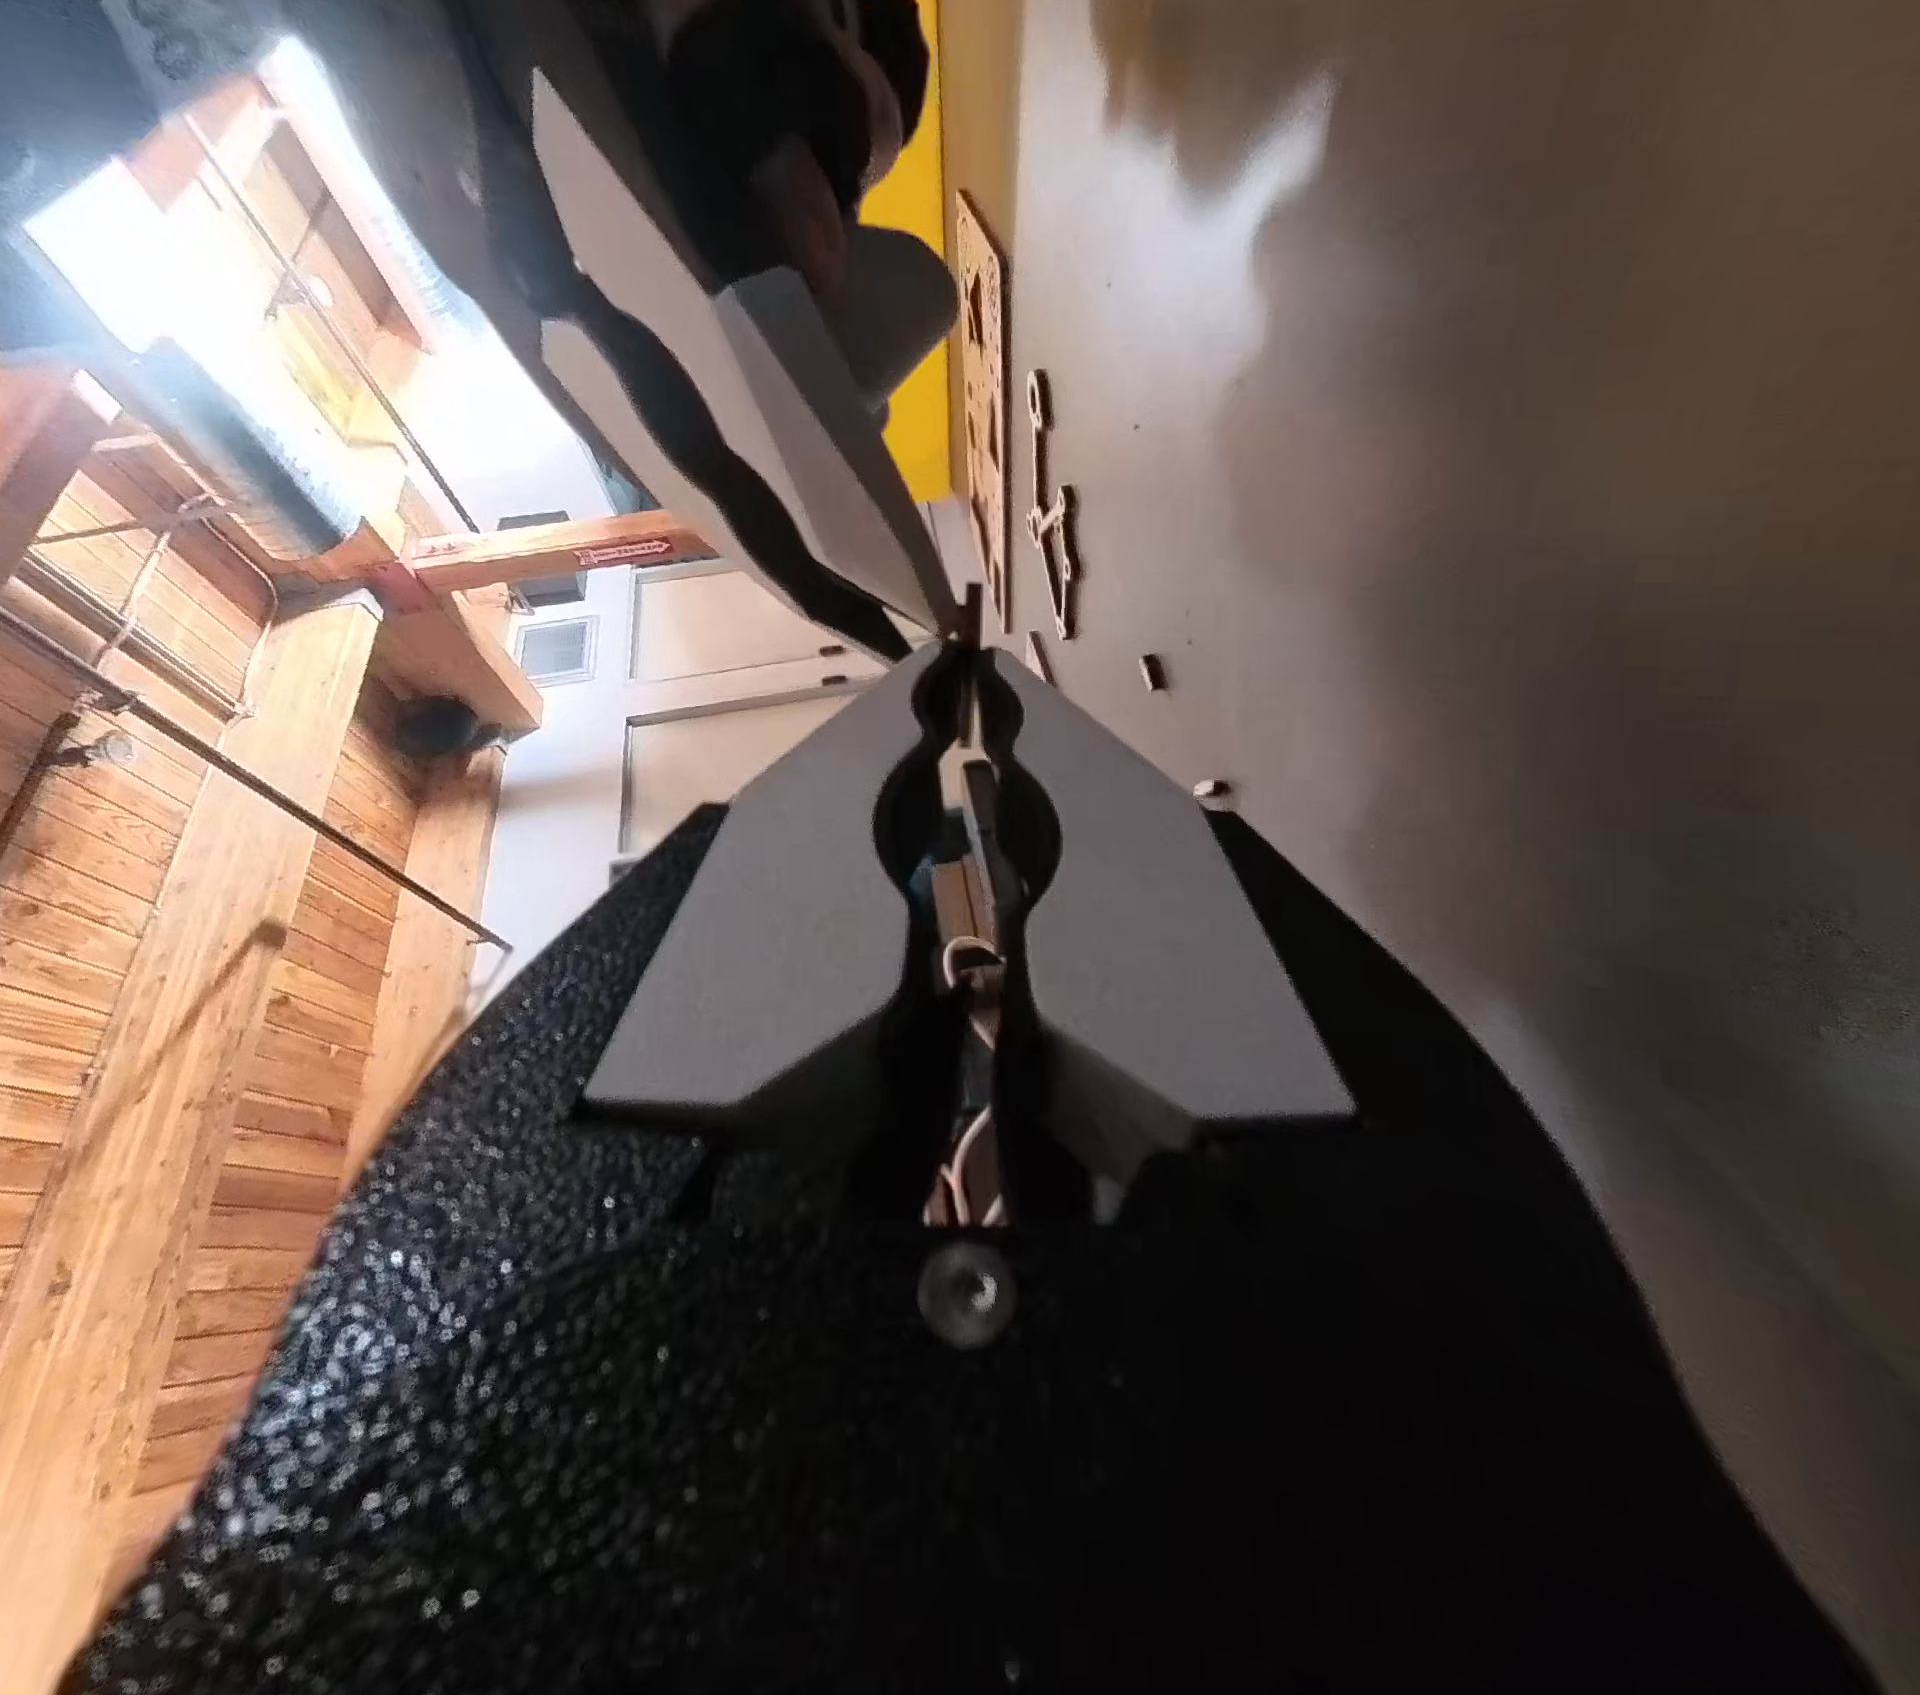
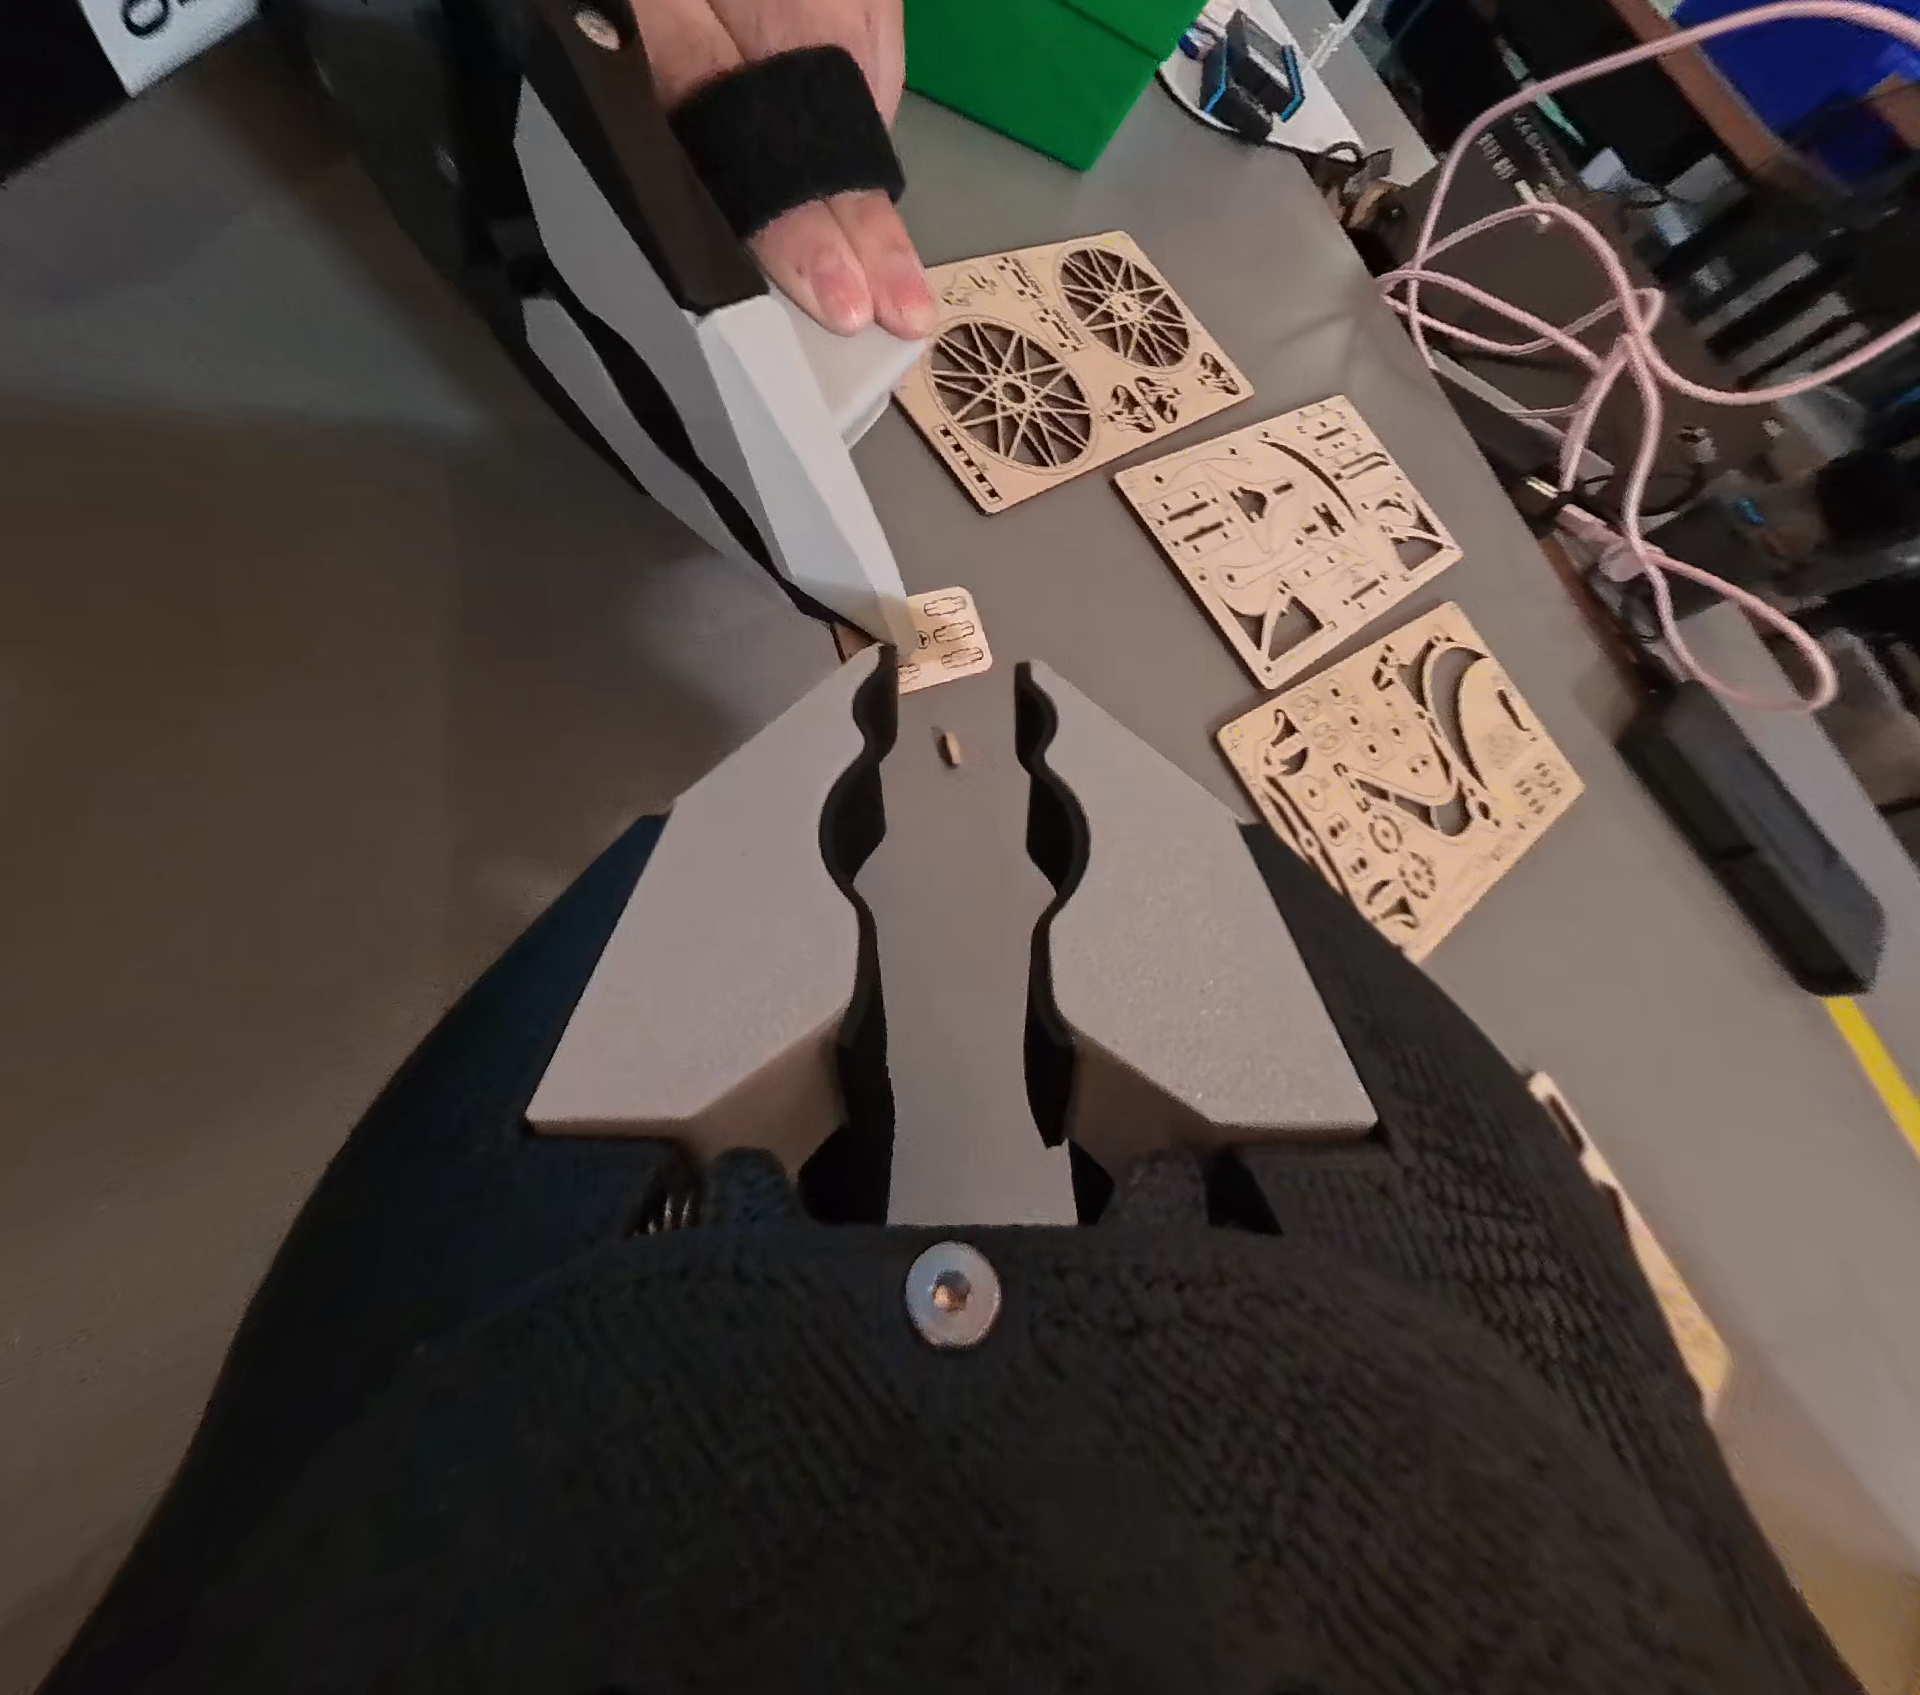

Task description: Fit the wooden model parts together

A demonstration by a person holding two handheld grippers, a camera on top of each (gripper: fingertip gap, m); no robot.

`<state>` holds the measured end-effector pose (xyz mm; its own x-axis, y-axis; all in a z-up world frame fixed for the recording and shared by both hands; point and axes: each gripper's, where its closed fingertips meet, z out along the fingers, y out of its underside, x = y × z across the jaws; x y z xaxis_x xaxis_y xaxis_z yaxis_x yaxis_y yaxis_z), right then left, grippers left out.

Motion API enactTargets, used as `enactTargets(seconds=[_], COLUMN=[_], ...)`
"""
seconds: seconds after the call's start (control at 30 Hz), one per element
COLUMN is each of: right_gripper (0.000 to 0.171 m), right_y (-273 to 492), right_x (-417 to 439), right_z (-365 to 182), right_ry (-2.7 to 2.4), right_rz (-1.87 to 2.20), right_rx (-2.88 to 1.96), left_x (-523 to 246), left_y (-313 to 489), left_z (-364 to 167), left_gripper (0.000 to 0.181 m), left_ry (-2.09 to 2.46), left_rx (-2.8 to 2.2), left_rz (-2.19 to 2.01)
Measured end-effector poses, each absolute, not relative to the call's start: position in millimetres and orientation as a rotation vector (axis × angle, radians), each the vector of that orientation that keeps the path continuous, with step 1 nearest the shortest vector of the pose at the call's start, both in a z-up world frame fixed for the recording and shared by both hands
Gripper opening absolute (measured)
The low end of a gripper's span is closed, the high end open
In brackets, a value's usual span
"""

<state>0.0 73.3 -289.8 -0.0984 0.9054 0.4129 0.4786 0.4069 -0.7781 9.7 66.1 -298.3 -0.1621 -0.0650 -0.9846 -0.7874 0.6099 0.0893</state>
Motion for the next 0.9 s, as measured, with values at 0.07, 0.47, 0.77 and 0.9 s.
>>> enactTargets(seconds=[0.07,0.47,0.77,0.9], right_gripper=[0.02,0.017,0.019,0.021], right_y=[76,77,67,70], right_x=[-1,11,7,7], right_z=[-290,-271,-296,-302], right_ry=[-1.729,-1.621,-1.738,-1.774], right_rz=[0.518,0.823,0.841,0.709], right_rx=[-1.206,-1.283,-1.357,-1.335], left_x=[8,9,13,13], left_y=[69,67,63,62], left_z=[-300,-301,-303,-308], left_gripper=[0.0,0.0,0.0,0.0], left_ry=[1.616,1.613,1.638,1.676], left_rx=[-0.769,-0.793,-0.741,-0.721], left_rz=[0.715,0.65,0.685,0.73])
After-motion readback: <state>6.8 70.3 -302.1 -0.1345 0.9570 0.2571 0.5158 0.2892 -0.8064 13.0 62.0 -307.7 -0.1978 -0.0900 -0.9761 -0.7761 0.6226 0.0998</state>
